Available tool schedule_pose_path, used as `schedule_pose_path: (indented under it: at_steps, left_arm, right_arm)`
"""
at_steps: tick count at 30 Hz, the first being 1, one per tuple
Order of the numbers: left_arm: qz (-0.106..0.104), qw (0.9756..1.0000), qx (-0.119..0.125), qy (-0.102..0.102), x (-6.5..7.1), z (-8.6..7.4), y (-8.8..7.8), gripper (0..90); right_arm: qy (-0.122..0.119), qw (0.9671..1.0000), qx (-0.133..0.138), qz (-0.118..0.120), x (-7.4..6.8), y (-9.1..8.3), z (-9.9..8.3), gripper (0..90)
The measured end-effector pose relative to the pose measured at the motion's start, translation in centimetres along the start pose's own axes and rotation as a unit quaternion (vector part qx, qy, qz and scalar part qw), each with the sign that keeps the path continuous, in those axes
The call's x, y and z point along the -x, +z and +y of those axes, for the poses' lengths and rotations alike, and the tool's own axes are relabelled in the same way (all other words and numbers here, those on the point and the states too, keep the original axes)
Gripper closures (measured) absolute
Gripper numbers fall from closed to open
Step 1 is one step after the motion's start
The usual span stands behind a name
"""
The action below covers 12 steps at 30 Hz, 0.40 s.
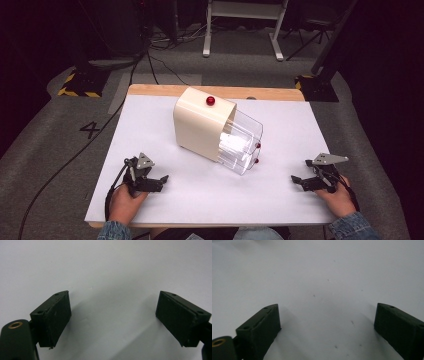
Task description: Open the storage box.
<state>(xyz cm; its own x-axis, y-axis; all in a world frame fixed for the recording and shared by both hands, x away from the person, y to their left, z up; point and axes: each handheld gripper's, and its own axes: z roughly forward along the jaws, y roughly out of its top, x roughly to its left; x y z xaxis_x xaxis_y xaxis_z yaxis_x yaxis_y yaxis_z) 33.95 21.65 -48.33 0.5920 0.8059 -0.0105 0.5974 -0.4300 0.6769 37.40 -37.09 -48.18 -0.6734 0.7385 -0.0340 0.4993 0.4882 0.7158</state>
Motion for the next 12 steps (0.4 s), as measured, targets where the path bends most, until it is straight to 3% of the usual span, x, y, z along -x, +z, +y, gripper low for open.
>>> schedule_pose_path:
  at_steps: [4, 12]
  left_arm:
    - [0.001, 1.0, 0.001, 0.0, 0.01, 0.0, 0.02, 13.1]
    - [-0.003, 1.0, -0.001, -0.003, -0.06, 0.07, 0.05, 12.9]
  right_arm:
    - [0.013, 0.9999, -0.009, 0.001, 0.25, 0.19, 0.06, 2.9]
    - [0.011, 0.9999, -0.009, -0.002, 0.17, 0.21, 0.05, 2.3]
